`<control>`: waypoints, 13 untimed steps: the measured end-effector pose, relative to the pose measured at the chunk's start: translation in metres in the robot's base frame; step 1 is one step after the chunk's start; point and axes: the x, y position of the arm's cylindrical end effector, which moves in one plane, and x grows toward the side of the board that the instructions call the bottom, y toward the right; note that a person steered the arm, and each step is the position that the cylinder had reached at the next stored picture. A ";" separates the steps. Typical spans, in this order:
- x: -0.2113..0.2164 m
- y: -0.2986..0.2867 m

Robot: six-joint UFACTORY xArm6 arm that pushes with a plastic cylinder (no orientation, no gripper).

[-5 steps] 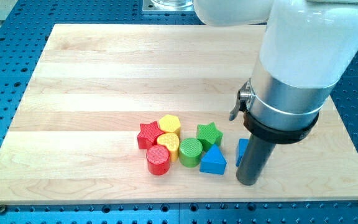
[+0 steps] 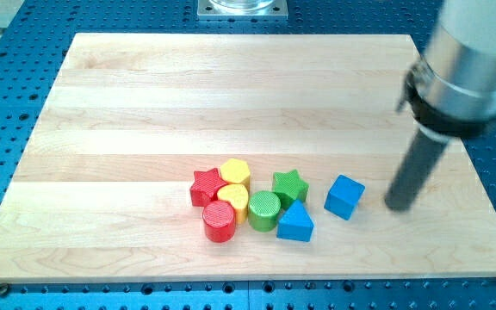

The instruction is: Place the green star at the center of the board

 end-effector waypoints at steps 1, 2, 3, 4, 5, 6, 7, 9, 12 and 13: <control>0.038 -0.026; 0.042 -0.068; 0.049 -0.119; 0.051 -0.173; 0.042 -0.187; 0.028 -0.176; -0.007 -0.151; -0.028 -0.138; -0.115 -0.105; -0.109 -0.090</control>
